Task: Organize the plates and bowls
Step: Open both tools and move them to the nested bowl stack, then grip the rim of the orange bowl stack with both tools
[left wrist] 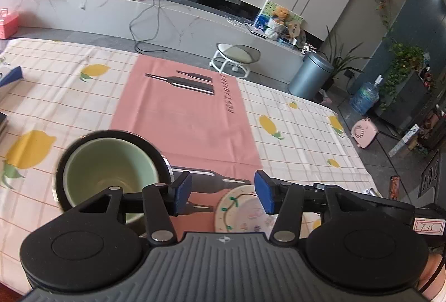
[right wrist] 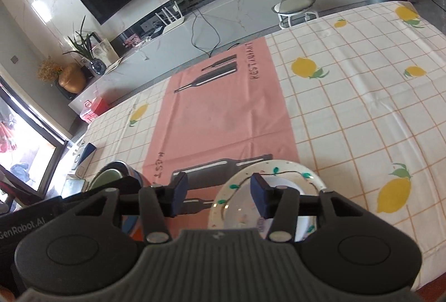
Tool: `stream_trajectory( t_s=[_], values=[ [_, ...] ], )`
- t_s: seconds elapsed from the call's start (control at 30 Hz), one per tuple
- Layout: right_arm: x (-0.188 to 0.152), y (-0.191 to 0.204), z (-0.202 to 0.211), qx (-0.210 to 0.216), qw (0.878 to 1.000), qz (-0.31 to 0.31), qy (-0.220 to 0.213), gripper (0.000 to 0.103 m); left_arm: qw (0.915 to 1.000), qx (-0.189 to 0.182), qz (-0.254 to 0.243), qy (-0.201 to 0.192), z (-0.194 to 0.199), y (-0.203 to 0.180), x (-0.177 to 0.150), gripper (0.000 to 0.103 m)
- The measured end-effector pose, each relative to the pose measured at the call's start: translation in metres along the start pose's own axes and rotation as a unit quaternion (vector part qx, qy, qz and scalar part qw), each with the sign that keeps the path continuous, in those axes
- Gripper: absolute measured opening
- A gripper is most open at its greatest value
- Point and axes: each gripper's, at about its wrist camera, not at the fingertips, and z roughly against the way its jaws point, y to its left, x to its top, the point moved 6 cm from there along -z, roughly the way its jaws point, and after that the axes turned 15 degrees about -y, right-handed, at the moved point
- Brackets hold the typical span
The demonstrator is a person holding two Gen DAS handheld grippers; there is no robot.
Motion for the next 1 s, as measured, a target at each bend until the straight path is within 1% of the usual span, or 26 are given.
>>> stream_trajectory(
  t_s=[0.07, 0.1, 0.13, 0.17, 0.2, 0.27, 0.3, 0.37, 0.43, 0.5, 0.6, 0.67, 0.73, 0.8, 0.9, 1.0],
  values=[
    [0.000, 0.014, -0.005, 0.011, 1.000, 0.003, 0.008, 0.061, 0.9998, 0.019, -0.002, -0.004, 0.008, 0.013, 0.009, 0.065],
    [-0.001, 0.021, -0.007, 0.016, 1.000, 0.006, 0.010, 0.063, 0.9996, 0.027, -0.001, -0.005, 0.012, 0.018, 0.012, 0.069],
    [-0.002, 0.027, -0.010, 0.019, 1.000, 0.009, 0.014, 0.069, 0.9993, 0.036, -0.001, -0.007, 0.016, 0.026, 0.017, 0.071],
    [-0.002, 0.034, -0.013, 0.022, 1.000, 0.012, 0.018, 0.073, 0.9990, 0.044, -0.001, -0.008, 0.019, 0.033, 0.020, 0.076],
    [-0.003, 0.041, -0.017, 0.026, 0.999, 0.015, 0.023, 0.074, 0.9986, 0.052, -0.002, -0.008, 0.022, 0.039, 0.023, 0.080],
    [-0.006, 0.053, -0.024, 0.032, 0.999, 0.019, 0.033, 0.084, 0.9971, 0.075, -0.003, -0.009, 0.025, 0.057, 0.028, 0.084],
    [-0.008, 0.059, -0.027, 0.034, 0.998, 0.020, 0.038, 0.085, 0.9963, 0.085, 0.000, -0.008, 0.025, 0.064, 0.029, 0.086],
    [-0.014, 0.070, -0.037, 0.038, 0.998, 0.024, 0.054, 0.087, 0.9942, 0.105, 0.022, 0.001, 0.023, 0.086, 0.027, 0.087],
    [-0.023, 0.077, -0.048, 0.037, 0.996, 0.019, 0.076, 0.088, 0.9919, 0.112, 0.058, 0.017, 0.019, 0.106, 0.022, 0.087],
    [-0.031, 0.082, -0.059, 0.036, 0.994, 0.010, 0.098, 0.088, 0.9881, 0.103, 0.109, 0.035, 0.015, 0.126, 0.012, 0.087],
    [-0.042, 0.085, -0.073, 0.029, 0.992, -0.006, 0.120, 0.088, 0.9775, 0.092, 0.181, 0.055, 0.007, 0.150, -0.003, 0.087],
    [-0.048, 0.086, -0.081, 0.021, 0.991, -0.011, 0.132, 0.088, 0.9712, 0.091, 0.210, 0.067, 0.001, 0.160, -0.013, 0.087],
    [-0.055, 0.085, -0.088, 0.013, 0.990, -0.015, 0.142, 0.087, 0.9673, 0.092, 0.223, 0.077, -0.006, 0.166, -0.023, 0.086],
    [-0.061, 0.081, -0.095, 0.009, 0.988, -0.030, 0.152, 0.086, 0.9653, 0.091, 0.230, 0.084, -0.012, 0.168, -0.031, 0.086],
    [-0.069, 0.075, -0.104, 0.012, 0.984, -0.067, 0.168, 0.082, 0.9635, 0.088, 0.236, 0.089, -0.020, 0.170, -0.039, 0.086],
    [-0.074, 0.073, -0.109, 0.010, 0.981, -0.081, 0.175, 0.081, 0.9619, 0.089, 0.242, 0.091, -0.025, 0.171, -0.044, 0.085]
  ],
)
